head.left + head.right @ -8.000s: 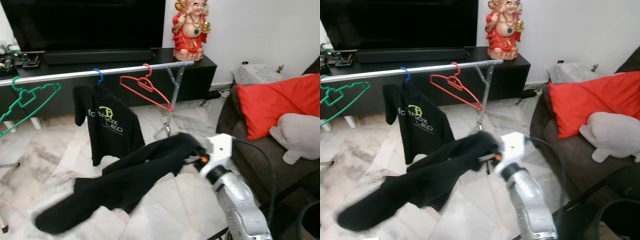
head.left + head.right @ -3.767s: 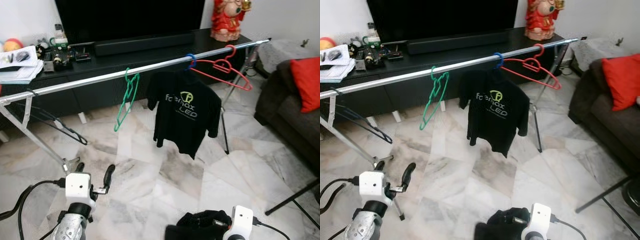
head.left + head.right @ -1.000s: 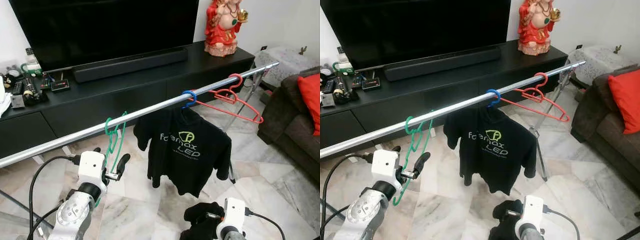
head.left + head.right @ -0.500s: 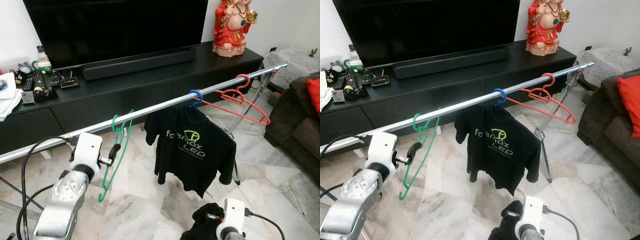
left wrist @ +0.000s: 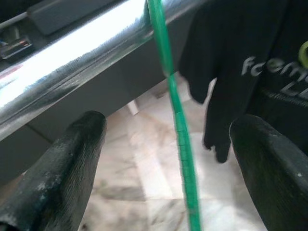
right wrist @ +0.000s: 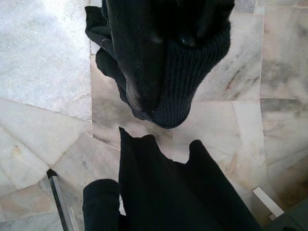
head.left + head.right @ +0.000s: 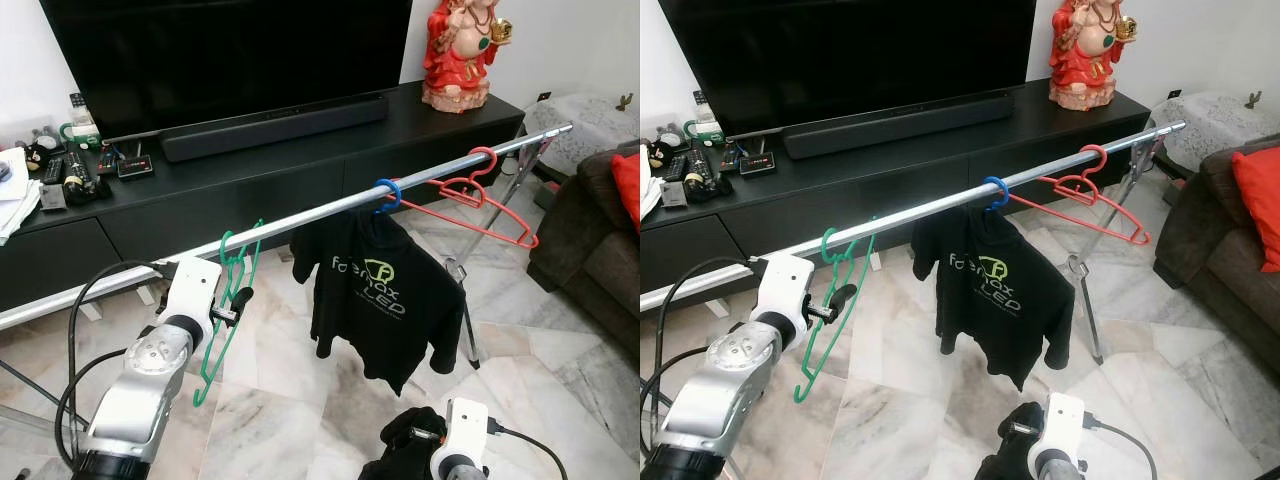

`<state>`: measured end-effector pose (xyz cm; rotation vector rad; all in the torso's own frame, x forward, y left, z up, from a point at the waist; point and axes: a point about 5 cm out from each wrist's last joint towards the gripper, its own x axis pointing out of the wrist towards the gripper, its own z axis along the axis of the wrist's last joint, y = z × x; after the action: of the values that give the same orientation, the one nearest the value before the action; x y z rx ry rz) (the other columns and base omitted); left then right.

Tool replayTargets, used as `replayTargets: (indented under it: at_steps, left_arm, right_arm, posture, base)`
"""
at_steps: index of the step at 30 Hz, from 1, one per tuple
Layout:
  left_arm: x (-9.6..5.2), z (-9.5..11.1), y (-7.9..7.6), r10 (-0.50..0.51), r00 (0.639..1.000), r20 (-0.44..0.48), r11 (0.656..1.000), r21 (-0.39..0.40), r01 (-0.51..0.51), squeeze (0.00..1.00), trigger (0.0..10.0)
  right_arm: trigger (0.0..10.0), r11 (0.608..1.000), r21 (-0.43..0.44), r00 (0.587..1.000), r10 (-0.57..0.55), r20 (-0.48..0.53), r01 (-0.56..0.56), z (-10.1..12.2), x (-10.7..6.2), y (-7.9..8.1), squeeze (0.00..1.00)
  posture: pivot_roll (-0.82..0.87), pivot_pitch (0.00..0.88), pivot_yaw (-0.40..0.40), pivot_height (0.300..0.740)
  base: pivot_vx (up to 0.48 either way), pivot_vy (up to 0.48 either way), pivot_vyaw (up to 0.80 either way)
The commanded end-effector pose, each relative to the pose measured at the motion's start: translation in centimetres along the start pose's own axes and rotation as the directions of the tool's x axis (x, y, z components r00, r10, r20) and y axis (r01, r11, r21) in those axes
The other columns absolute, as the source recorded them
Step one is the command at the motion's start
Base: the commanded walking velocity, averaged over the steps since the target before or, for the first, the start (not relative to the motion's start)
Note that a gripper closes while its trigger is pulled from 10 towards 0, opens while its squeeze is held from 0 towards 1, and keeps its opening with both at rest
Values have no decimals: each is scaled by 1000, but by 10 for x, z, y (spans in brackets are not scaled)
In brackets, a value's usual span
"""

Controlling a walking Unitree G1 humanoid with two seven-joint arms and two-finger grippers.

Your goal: Hang hanger

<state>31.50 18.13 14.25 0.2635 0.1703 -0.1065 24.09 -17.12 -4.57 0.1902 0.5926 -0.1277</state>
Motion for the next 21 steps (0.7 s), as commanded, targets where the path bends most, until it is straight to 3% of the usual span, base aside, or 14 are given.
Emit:
replayTargets:
  at_steps: [1, 15, 16, 17, 19, 21]
  left_arm:
    - [5, -4, 0, 29, 999, -44, 999, 34, -27, 0, 10000]
    - [18, -9, -15, 35, 994, -101, 999, 5, -35, 0, 10000]
    - [19, -9, -16, 33, 994, -102, 999, 3, -33, 0, 8863]
    - [19, -9, -16, 31, 994, -100, 1000, 1, -31, 0, 5176]
    - [19, -9, -17, 29, 995, -98, 1000, -1, -29, 0, 0]
    - [20, -8, -18, 23, 995, -97, 1000, -2, -23, 0, 0]
  right_arm:
    - [10000, 1000, 5, 1000, -5, -16, 5, -4, -1, 0, 0]
    - [10000, 1000, 6, 1000, -5, -13, 5, -4, -1, 1, 0]
    - [10000, 1000, 5, 1000, -3, -13, 3, -4, -1, 1, 0]
    - [10000, 1000, 6, 1000, -2, -13, 2, -3, -1, 2, 0]
    - [10000, 1000, 6, 1000, -1, -13, 1, -3, -1, 2, 0]
    - [10000, 1000, 5, 1000, 1, -13, -1, -3, -1, 2, 0]
  posture:
    - [55, 94, 38, 740]
    - [47, 99, 38, 740]
    - [47, 99, 38, 740]
    - [47, 107, 37, 740]
    - [47, 107, 37, 740]
    - [48, 110, 37, 740]
  base:
    - [0, 0, 0]
    - [0, 0, 0]
    - [0, 0, 0]
    - [0, 0, 0]
    - [0, 0, 0]
    - [0, 0, 0]
